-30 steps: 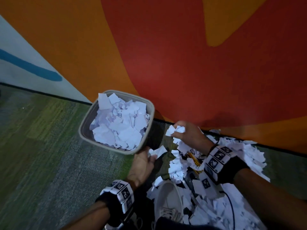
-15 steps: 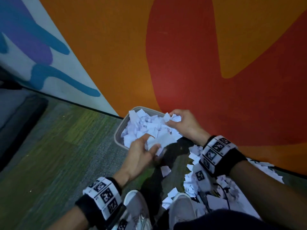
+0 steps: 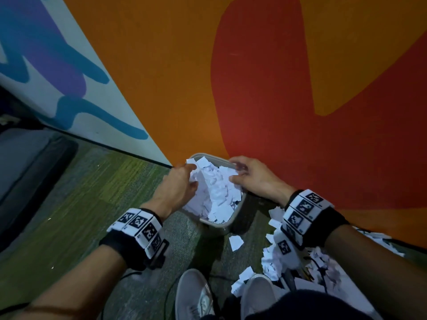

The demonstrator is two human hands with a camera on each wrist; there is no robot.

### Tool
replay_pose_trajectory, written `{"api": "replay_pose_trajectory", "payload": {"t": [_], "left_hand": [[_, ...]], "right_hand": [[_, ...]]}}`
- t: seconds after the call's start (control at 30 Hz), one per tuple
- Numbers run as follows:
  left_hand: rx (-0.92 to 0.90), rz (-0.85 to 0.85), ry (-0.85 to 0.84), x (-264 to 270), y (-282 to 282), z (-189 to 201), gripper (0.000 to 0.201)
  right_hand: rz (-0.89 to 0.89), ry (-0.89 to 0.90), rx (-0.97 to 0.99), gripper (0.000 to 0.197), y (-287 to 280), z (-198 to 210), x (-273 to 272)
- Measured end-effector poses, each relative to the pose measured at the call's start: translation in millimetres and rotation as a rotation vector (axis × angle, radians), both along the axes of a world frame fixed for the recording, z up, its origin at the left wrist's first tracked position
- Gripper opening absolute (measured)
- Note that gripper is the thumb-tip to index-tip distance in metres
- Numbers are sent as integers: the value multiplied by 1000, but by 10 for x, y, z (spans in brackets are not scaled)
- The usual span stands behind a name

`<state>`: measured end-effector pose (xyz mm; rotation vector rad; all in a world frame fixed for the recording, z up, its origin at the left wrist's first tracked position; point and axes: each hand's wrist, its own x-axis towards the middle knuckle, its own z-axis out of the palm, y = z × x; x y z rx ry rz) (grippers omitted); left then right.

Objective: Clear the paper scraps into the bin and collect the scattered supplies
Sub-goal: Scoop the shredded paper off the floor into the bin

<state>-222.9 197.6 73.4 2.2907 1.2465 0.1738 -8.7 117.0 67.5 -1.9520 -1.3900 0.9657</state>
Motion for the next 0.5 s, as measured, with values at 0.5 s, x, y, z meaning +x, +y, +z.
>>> {"api": "replay_pose_trajectory", "payload": {"t": [0.5], "left_hand": [[34, -577, 123, 1325, -474, 625, 32]], "right_hand": [[-140, -87, -90, 41, -1280, 112, 885]]}}
